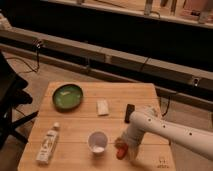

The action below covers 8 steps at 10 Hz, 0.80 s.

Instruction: Place the pepper on the white sponge

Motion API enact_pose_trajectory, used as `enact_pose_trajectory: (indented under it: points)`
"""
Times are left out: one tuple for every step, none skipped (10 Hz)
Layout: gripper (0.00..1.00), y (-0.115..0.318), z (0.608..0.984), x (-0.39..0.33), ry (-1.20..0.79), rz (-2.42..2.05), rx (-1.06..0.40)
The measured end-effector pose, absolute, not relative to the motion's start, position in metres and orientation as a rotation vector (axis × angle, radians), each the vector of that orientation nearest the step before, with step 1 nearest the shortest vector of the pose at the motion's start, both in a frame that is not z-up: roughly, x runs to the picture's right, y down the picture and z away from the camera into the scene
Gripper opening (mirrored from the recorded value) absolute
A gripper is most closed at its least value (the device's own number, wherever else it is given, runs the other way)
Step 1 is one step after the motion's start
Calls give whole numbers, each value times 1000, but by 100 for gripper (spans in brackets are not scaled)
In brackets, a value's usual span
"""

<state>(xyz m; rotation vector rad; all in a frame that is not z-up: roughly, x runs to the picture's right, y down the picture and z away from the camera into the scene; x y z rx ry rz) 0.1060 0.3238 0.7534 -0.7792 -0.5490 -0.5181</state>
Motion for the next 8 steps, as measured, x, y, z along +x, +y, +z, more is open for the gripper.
enact_pose_trajectory:
  points:
    - [28,323,753,106,-543,-519,-779]
    - [16,319,753,105,-537,-520,-772]
    - [12,317,753,105,-534,-519,-767]
    - [0,308,753,107,-523,-507,-744]
    - [0,293,755,109,-517,-487,-713]
    - [0,273,761,111,-516,-472,-677]
    - [0,253,769,112,-515,-469,-644]
    - [0,226,776,113,-517,-463,-596]
